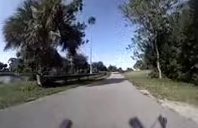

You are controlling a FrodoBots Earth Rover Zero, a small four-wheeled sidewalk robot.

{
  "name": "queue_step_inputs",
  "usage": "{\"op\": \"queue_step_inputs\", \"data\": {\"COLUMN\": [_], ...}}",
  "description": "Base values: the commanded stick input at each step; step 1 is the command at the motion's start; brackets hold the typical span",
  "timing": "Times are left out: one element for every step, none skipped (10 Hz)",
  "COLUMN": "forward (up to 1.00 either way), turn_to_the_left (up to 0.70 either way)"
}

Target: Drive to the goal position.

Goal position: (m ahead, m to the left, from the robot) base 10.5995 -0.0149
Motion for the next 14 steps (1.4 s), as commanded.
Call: {"op": "queue_step_inputs", "data": {"forward": [0.85, 0.85, 0.85, 0.85, 0.85, 0.85, 0.85, 0.85, 0.85, 0.85, 0.85, 0.85, 0.85, 0.85], "turn_to_the_left": [0.0, 0.0, 0.0, 0.0, 0.0, 0.0, 0.0, 0.0, 0.0, 0.0, 0.0, 0.0, 0.0, 0.0]}}
